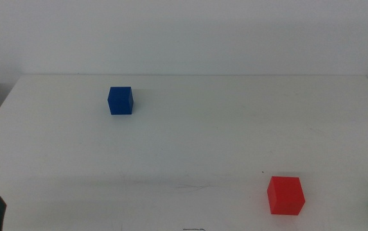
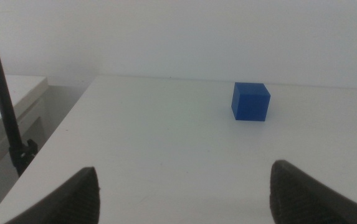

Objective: Stack red cubes first, then green, then blue cubes in a specific spot.

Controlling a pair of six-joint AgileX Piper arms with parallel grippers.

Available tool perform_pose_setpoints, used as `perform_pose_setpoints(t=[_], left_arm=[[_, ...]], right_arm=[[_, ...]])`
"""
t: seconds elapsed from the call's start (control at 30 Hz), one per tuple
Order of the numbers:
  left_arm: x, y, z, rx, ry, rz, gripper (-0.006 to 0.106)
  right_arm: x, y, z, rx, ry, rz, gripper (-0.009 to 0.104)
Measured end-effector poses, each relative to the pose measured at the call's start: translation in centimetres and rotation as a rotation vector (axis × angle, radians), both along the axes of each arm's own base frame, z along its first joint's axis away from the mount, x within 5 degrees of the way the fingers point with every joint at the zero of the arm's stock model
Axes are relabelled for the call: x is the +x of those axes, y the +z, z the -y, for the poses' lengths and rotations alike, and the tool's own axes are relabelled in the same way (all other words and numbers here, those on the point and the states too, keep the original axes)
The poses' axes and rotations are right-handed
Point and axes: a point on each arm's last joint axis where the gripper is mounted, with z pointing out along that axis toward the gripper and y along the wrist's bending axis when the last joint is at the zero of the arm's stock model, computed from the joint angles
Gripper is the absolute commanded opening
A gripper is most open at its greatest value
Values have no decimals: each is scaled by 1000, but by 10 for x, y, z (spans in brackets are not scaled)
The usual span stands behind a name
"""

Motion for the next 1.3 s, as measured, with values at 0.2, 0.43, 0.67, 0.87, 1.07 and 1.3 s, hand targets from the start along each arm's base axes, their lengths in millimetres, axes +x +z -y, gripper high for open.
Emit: perform_pose_setpoints(t=[0.2,0.43,0.67,0.87,1.07,1.3], left_arm=[[0,0,0,0,0,0,94],[0,0,0,0,0,0,94],[0,0,0,0,0,0,94],[0,0,0,0,0,0,94],[0,0,0,0,0,0,94],[0,0,0,0,0,0,94]], right_arm=[[-4,36,1,2,-7,9,76],[6,86,1,11,-15,-89,76],[32,145,-3,78,8,-236,76],[66,174,-15,105,79,-489,76],[109,188,-37,164,66,-780,76],[152,169,-77,97,119,-972,76]])
